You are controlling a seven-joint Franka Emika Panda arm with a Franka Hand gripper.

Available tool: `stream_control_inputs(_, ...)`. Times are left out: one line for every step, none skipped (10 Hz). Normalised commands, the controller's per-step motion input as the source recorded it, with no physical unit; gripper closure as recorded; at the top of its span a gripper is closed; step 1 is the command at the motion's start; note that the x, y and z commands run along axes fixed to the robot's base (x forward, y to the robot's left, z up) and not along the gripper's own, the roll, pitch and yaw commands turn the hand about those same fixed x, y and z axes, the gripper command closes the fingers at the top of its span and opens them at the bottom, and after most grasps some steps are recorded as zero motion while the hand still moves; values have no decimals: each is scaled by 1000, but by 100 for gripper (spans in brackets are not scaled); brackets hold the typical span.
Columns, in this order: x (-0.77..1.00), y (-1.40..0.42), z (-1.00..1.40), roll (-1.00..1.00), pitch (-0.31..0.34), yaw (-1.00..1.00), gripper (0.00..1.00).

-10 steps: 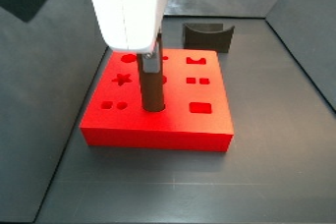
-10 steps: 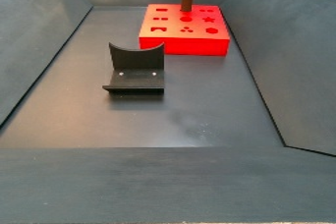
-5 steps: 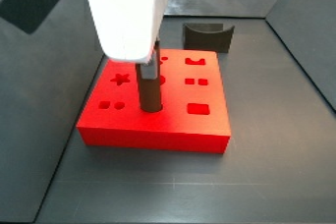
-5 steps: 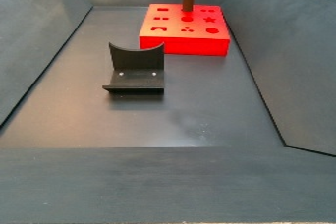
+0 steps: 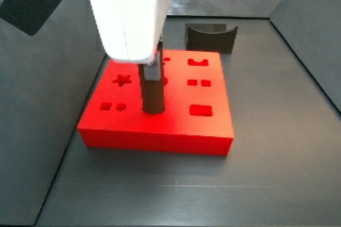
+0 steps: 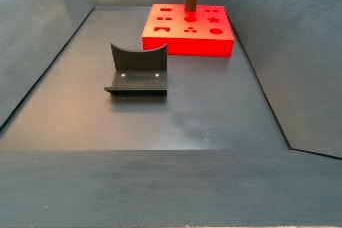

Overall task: Pick up the oval object. Move up. Move to above the board. Insert the oval object.
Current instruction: Pick up the oval object, then move up.

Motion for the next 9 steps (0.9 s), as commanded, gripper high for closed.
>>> stream_control_inputs(0, 0, 0, 0, 0, 0, 100)
stream_control_inputs(0, 0, 0, 0, 0, 0, 100)
stream_control_inputs(0, 0, 0, 0, 0, 0, 100)
stream_control_inputs(0, 0, 0, 0, 0, 0, 100)
stream_control_inputs(0, 0, 0, 0, 0, 0, 100)
stream_control_inputs(0, 0, 0, 0, 0, 0, 100)
stream_control_inputs(0, 0, 0, 0, 0, 0, 100)
stream_control_inputs(0, 0, 0, 0, 0, 0, 100)
stream_control_inputs(0, 0, 833, 0, 0, 0, 100)
